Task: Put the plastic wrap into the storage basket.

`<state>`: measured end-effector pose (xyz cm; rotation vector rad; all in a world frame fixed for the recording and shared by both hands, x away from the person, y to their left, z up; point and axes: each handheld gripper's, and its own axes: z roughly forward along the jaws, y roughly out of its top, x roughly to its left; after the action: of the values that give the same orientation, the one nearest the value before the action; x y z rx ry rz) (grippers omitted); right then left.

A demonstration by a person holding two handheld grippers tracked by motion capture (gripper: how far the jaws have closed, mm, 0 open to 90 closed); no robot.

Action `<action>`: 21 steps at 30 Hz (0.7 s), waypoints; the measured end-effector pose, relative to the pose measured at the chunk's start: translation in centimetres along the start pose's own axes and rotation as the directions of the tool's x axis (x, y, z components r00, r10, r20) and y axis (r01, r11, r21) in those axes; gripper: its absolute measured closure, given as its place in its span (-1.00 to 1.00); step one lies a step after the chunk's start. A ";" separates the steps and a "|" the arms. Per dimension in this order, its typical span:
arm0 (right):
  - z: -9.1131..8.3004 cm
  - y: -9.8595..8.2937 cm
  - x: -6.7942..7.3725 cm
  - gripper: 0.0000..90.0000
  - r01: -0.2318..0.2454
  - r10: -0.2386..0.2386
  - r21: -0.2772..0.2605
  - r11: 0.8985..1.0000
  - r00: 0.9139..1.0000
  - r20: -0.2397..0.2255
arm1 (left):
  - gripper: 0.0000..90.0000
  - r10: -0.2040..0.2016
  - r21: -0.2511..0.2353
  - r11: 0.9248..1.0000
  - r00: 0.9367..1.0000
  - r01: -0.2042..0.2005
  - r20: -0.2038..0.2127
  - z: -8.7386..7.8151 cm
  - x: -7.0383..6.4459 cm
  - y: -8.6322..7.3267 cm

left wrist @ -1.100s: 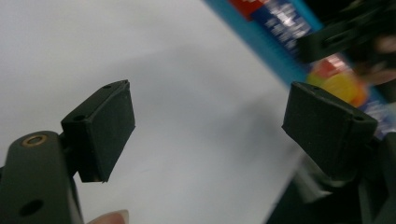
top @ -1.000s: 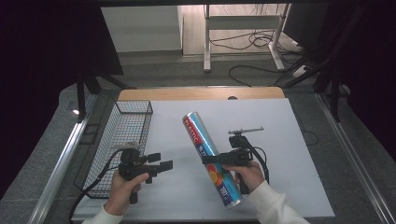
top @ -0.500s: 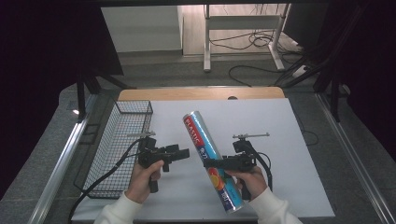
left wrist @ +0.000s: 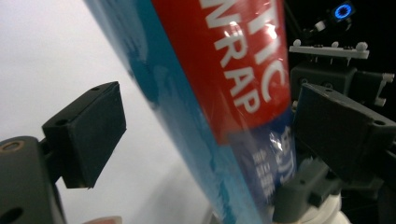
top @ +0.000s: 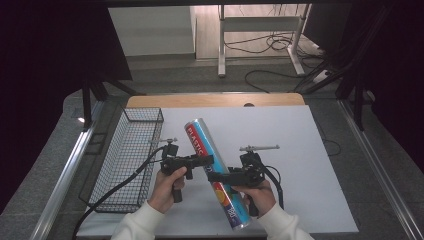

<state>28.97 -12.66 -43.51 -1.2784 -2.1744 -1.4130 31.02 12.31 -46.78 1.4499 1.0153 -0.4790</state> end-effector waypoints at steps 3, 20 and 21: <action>0.7 -0.1 0.3 -0.28 0.007 -0.007 0.000 1.000 1.000 -0.015 | -0.63 0.010 0.003 1.000 1.000 -0.010 0.009 0.1 0.0 -0.1; 2.4 -0.2 1.3 -0.39 0.075 -0.075 -0.005 0.997 0.997 -0.020 | -0.31 0.032 -0.005 0.999 0.998 -0.032 0.048 -1.2 -0.3 0.8; 2.4 -0.2 1.3 -0.39 0.075 -0.075 -0.005 0.997 0.997 -0.020 | -0.31 0.032 -0.005 0.999 0.998 -0.032 0.048 -1.2 -0.3 0.8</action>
<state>28.64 -10.04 -44.05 -1.1903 -2.2294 -1.4527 31.22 13.51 -45.86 1.4423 0.9529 -0.4868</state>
